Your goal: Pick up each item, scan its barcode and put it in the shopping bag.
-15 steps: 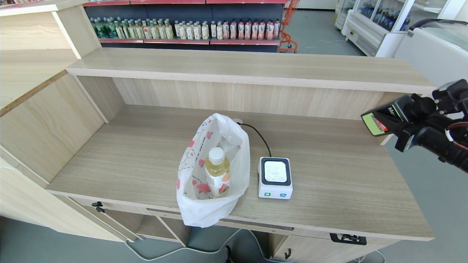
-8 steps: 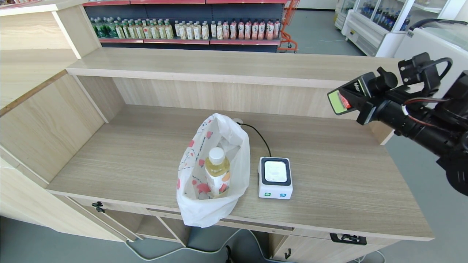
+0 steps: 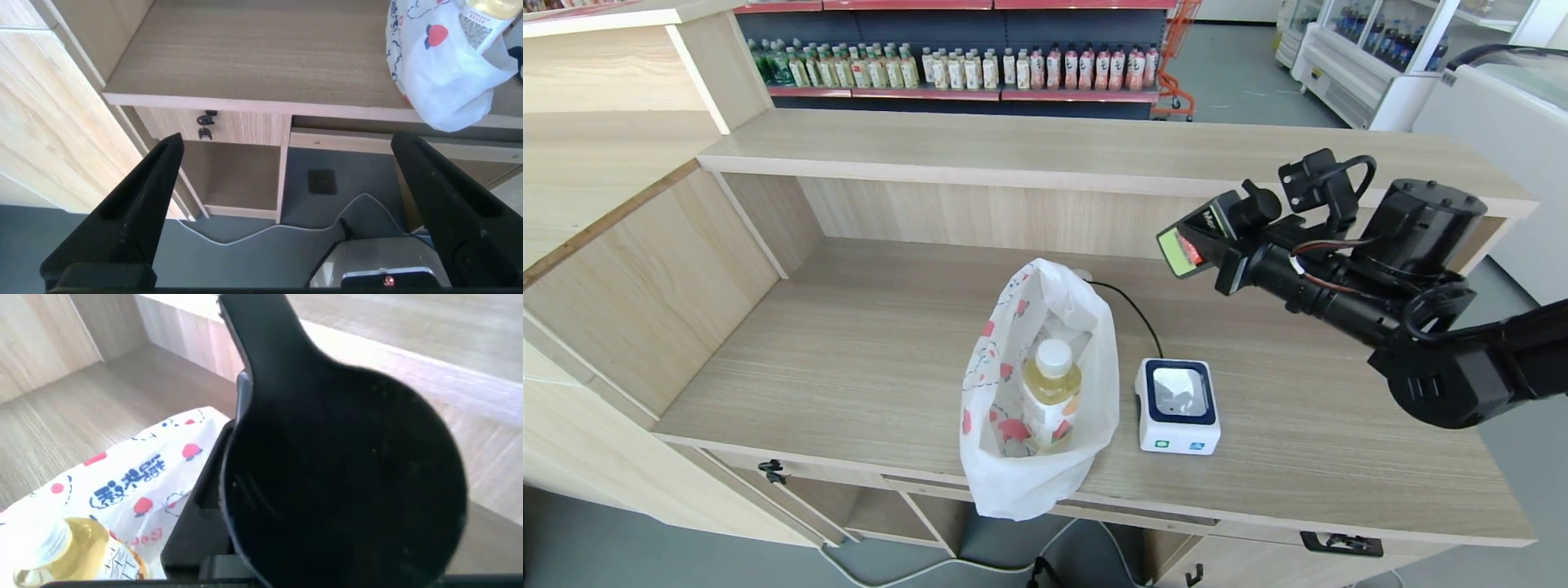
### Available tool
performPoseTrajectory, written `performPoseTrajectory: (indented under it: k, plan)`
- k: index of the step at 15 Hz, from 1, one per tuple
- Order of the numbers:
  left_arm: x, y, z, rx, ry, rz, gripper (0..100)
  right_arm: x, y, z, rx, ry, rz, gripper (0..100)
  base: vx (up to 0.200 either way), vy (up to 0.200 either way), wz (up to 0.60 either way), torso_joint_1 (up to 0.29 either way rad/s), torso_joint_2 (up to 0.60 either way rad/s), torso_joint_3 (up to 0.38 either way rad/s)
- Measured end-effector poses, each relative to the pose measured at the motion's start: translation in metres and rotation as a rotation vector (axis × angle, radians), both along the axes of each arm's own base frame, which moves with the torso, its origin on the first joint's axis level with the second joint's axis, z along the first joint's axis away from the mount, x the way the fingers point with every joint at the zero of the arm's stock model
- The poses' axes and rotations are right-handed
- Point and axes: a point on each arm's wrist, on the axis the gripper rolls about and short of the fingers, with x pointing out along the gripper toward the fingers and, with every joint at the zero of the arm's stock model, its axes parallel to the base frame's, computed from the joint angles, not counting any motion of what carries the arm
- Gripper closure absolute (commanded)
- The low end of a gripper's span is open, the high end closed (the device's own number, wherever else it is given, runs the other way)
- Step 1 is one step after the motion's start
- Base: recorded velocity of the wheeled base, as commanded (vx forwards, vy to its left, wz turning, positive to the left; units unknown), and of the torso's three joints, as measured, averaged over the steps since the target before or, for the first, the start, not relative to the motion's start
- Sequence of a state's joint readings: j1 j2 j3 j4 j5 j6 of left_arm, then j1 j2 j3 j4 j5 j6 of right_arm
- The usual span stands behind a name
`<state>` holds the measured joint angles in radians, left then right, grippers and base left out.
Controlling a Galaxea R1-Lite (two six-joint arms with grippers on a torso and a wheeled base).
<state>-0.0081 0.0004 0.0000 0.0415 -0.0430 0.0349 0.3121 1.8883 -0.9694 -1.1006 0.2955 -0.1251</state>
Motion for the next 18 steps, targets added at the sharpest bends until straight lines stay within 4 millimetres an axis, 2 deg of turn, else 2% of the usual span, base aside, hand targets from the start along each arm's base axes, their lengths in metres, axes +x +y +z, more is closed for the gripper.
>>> performPoseTrajectory:
  k: [1, 5, 10, 12, 18]
  plan:
    - [0.000, 0.000, 0.000, 0.000, 0.000, 0.001, 0, 0.003, 0.004, -0.004, -0.002, 0.008, 0.006, 100, 0.000, 0.200, 0.00, 0.002, 0.00, 0.002]
    - [0.000, 0.000, 0.000, -0.003, 0.000, 0.000, 0, 0.018, 0.015, -0.020, -0.012, 0.040, 0.023, 100, 0.000, 0.000, 0.00, 0.000, 0.00, 0.000]
    - [0.000, 0.000, 0.000, -0.004, 0.000, 0.000, 0, 0.041, 0.013, -0.044, -0.012, 0.123, 0.000, 100, 0.000, 0.000, 0.00, 0.000, 0.00, 0.000]
    - [0.000, 0.000, 0.000, -0.004, 0.000, 0.002, 0, 0.047, 0.011, -0.052, -0.002, 0.152, -0.002, 100, 0.000, 0.000, 0.00, 0.000, 0.00, 0.000]
    - [0.000, 0.000, 0.000, -0.004, 0.000, 0.001, 0, 0.054, 0.023, -0.076, -0.004, 0.198, 0.040, 100, 0.000, 0.000, 0.00, 0.000, 0.00, 0.000]
